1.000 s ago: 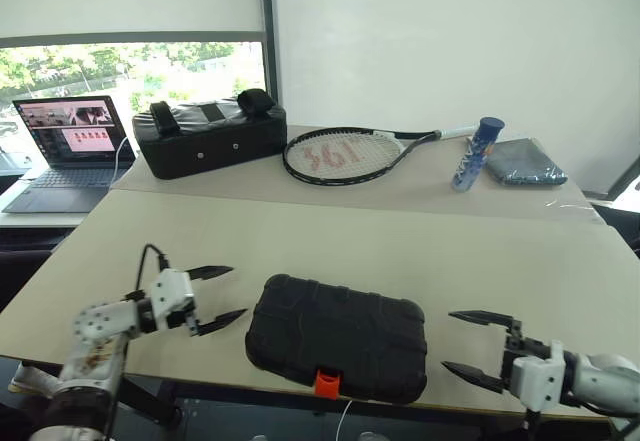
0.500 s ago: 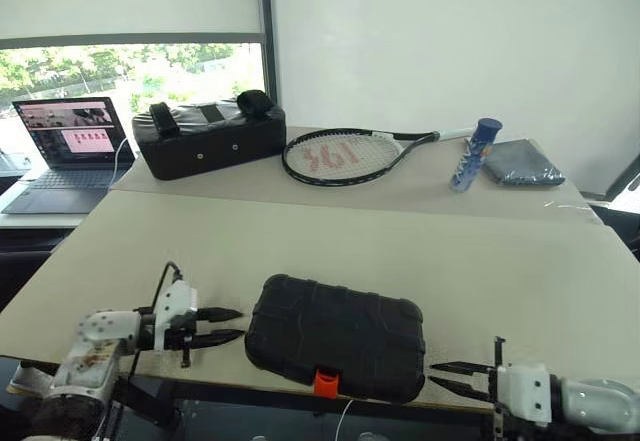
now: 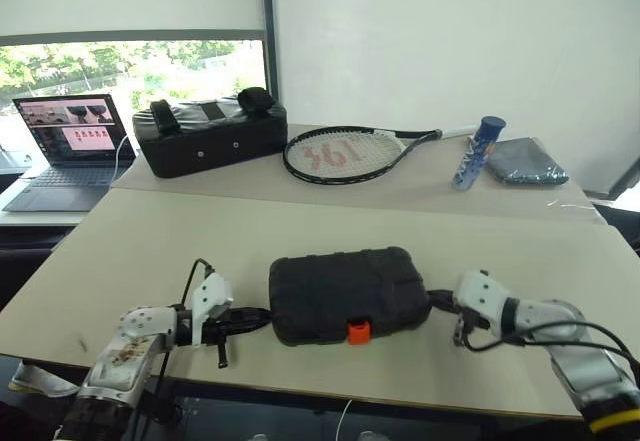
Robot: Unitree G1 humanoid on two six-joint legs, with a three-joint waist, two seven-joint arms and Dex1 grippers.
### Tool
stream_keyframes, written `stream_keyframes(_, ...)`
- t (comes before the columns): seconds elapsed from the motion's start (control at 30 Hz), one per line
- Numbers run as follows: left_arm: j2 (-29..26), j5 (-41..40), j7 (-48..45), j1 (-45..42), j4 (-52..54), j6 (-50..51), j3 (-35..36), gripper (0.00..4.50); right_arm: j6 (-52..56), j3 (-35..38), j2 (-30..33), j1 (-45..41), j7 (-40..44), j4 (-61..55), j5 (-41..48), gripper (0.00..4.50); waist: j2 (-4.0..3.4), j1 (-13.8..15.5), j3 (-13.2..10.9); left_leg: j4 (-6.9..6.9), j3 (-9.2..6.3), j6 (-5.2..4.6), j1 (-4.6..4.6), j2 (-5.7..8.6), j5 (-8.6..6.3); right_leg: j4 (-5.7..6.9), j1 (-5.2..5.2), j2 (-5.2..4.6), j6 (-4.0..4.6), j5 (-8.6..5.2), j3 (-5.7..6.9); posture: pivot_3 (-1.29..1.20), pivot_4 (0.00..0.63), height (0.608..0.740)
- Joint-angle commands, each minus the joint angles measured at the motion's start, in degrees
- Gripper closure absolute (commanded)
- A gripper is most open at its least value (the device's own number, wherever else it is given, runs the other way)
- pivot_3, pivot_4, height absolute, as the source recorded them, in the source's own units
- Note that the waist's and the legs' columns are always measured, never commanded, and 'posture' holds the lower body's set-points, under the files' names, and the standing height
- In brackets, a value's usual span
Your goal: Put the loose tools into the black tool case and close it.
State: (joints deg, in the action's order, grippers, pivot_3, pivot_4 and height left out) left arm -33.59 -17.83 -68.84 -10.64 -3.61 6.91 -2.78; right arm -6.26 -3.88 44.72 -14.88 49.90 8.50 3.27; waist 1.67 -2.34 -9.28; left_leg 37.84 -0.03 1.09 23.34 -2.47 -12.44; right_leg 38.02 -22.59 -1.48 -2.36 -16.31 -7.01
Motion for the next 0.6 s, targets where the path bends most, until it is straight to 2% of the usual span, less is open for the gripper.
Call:
stream_keyframes(0.03,1.31,-2.08,0.55,-0.21,5.81,1.01,-1.22,4.14,-3.08,0.05,0.06,-2.89,0.74,1.58,-1.09,4.5,0.0,0.29,0.0,-0.01,-0.01,-0.01,0.05,0.01,-0.01,-0.02,-0.03,-0.02,0.0,0.0,0.03,0.0,0.15,0.74)
stream_keyframes(0.13,-0.84,-5.28,-1.11,0.46,7.72,3.73,1.33,4.14,-4.86,2.9,1.01,-1.96,1.6,2.36,0.56,4.5,0.0,0.34,0.0,-0.01,-0.03,-0.03,0.15,0.0,-0.04,-0.05,-0.09,-0.04,-0.01,0.0,0.06,0.0,0.15,0.74)
stream_keyframes(0.23,-6.14,-12.51,-4.56,-0.51,10.17,13.07,5.44,4.14,-6.84,7.57,3.27,2.54,4.88,-0.55,5.34,4.5,0.01,0.36,-0.04,-0.01,-0.05,-0.03,0.22,0.0,-0.04,-0.02,-0.14,-0.04,-0.01,-0.01,0.07,0.0,0.15,0.74)
stream_keyframes(0.37,-10.97,-20.22,-6.54,-7.97,10.56,25.18,6.87,4.14,-3.17,13.24,4.45,12.62,6.75,-9.25,11.78,4.5,-0.02,0.25,-0.06,0.0,-0.12,-0.03,0.11,-0.01,-0.04,0.0,-0.02,-0.04,-0.02,-0.02,0.16,0.0,0.15,0.74)
stream_keyframes(0.43,-10.71,-21.96,-7.04,-14.09,9.72,29.72,4.93,4.14,-0.48,15.16,4.41,19.2,6.91,-15.34,14.06,4.5,-0.02,0.39,-0.07,0.01,-0.12,-0.03,-0.08,0.02,-0.04,-0.03,0.21,-0.04,-0.09,-0.06,0.17,0.0,0.15,0.74)
stream_keyframes(0.5,-8.49,-19.63,-6.22,-18.63,8.15,28.74,2.27,4.14,1.17,15.69,3.46,23.74,6.79,-21.34,16.46,4.5,-0.05,0.26,-0.08,0.02,-0.08,-0.02,-0.16,0.02,-0.04,-0.05,0.31,-0.03,-0.31,-0.18,0.11,0.0,0.15,0.74)
stream_keyframes(0.6,-1.93,-13.99,-3.22,-24.86,3.37,24.83,-3.3,4.14,4.78,12.67,1.1,28.51,4.49,-30.53,17.36,4.5,-0.07,-0.41,-0.07,0.02,-0.08,-0.02,-0.2,0.07,-0.03,-0.02,0.32,-0.01,-0.36,-0.21,0.02,0.0,0.15,0.74)
